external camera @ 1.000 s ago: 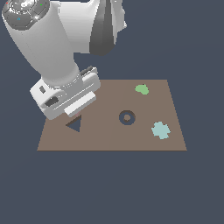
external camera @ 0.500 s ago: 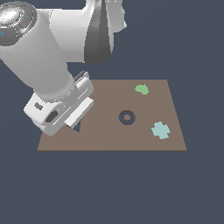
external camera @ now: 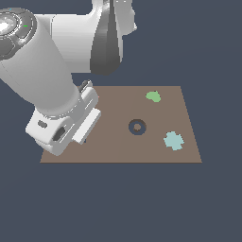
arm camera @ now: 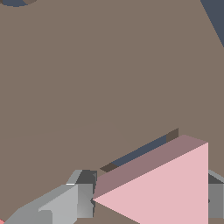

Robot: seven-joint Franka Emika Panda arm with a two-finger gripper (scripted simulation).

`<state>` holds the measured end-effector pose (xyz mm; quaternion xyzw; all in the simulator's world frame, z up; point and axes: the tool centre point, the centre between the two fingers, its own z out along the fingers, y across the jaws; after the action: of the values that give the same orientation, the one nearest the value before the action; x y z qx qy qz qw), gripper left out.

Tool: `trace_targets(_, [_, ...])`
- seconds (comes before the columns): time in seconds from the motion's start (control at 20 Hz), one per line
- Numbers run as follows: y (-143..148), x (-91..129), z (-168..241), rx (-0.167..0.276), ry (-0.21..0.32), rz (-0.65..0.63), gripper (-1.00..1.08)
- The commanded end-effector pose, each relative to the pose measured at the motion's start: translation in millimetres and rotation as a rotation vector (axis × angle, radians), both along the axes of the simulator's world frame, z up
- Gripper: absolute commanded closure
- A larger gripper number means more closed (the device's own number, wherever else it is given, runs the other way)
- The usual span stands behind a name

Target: Insert a designated object into the corresponding slot on a board.

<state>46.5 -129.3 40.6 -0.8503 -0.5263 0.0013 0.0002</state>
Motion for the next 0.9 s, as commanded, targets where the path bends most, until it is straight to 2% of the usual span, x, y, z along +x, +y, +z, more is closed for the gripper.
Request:
trace_targets(0.0, [0.5,1.7,0.2,0.0,0.0,0.011,1.08])
trace_targets(0.45, [0.5,2.0,-10.0,0.0,-0.002,0.013,1.08])
trace_targets(0.5, [0.5,2.0,-10.0,0.0,-0.002,0.013,-0.92])
trace_targets(0.85, [0.5,2.0,-10.0,0.0,-0.002,0.013,-0.92])
